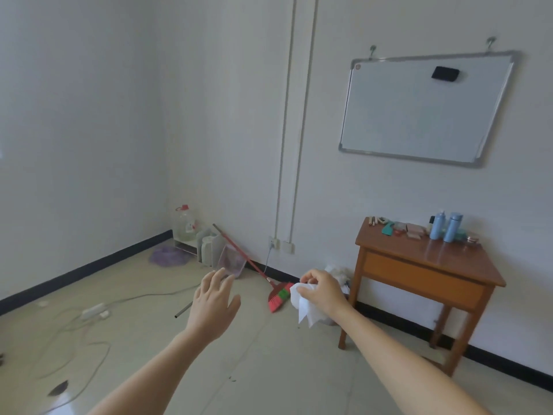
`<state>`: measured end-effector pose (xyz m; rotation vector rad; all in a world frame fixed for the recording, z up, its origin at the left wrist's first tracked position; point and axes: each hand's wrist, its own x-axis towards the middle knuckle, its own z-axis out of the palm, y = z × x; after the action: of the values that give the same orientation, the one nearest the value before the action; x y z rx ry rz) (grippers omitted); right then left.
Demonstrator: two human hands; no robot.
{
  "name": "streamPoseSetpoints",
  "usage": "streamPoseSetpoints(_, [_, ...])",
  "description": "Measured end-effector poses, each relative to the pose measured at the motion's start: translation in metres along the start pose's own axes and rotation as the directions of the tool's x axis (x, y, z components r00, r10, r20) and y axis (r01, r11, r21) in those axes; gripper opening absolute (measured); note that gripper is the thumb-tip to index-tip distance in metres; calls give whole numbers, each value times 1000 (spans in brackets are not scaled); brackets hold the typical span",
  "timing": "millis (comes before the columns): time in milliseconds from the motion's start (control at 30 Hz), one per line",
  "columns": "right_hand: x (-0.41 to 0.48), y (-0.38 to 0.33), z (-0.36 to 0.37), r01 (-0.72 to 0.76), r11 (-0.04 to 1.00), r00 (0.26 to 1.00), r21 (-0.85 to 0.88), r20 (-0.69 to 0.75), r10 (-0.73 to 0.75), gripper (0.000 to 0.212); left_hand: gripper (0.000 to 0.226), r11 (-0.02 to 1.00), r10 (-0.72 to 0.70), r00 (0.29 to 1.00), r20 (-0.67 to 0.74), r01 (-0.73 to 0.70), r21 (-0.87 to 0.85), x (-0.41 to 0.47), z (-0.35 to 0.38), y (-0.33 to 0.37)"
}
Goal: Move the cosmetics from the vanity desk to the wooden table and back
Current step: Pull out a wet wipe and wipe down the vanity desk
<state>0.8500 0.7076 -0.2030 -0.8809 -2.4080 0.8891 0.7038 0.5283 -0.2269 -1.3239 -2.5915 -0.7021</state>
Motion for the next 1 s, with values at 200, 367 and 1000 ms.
streamPoseSetpoints(200, [102,-4,61,-79,997,995,-22,56,80,26,95,999,46,999,20,-46,14,98,27,-61])
streamPoseSetpoints(367, [184,-6,84,-199,980,976,-19,91,199,44,93,997,73,997,36,-72,-8,185,39,-123])
streamPoseSetpoints(1000, [401,200,55,-539,769,794,344,-95,600,24,50,986,139,960,243,-110,-126,494,226,-46])
